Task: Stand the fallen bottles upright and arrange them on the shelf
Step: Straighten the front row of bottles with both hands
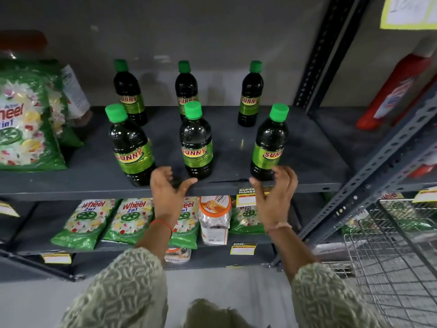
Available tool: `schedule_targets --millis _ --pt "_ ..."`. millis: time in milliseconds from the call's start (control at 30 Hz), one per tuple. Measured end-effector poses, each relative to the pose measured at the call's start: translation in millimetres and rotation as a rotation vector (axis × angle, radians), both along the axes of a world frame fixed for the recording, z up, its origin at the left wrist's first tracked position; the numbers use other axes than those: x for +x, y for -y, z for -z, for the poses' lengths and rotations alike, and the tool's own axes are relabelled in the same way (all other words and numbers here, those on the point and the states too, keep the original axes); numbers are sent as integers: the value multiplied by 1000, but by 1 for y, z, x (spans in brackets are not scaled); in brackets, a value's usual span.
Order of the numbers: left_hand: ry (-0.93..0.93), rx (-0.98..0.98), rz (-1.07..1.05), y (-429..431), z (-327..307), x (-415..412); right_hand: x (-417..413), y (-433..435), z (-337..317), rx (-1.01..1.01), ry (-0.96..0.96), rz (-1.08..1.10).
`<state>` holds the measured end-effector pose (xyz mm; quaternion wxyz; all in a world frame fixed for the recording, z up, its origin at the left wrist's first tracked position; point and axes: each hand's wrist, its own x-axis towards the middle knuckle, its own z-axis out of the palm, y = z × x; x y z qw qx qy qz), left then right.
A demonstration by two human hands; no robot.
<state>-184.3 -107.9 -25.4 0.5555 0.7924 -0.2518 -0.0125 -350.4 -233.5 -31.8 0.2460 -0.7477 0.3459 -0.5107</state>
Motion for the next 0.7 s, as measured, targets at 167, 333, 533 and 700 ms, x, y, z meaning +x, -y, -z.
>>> schedule_targets --millis 167,333,533,700 --pt "113 -29 -359 -29 9 19 63 -23 -23 265 -215 -387" --pt "27 90 -280 -43 3 56 101 -7 -32 587 -318 -458" --pt "3 53 -234 -51 3 73 113 -18 -25 537 -300 -391" --pt "-64 2 -252 -67 -5 91 121 -26 -20 492 -317 -367"
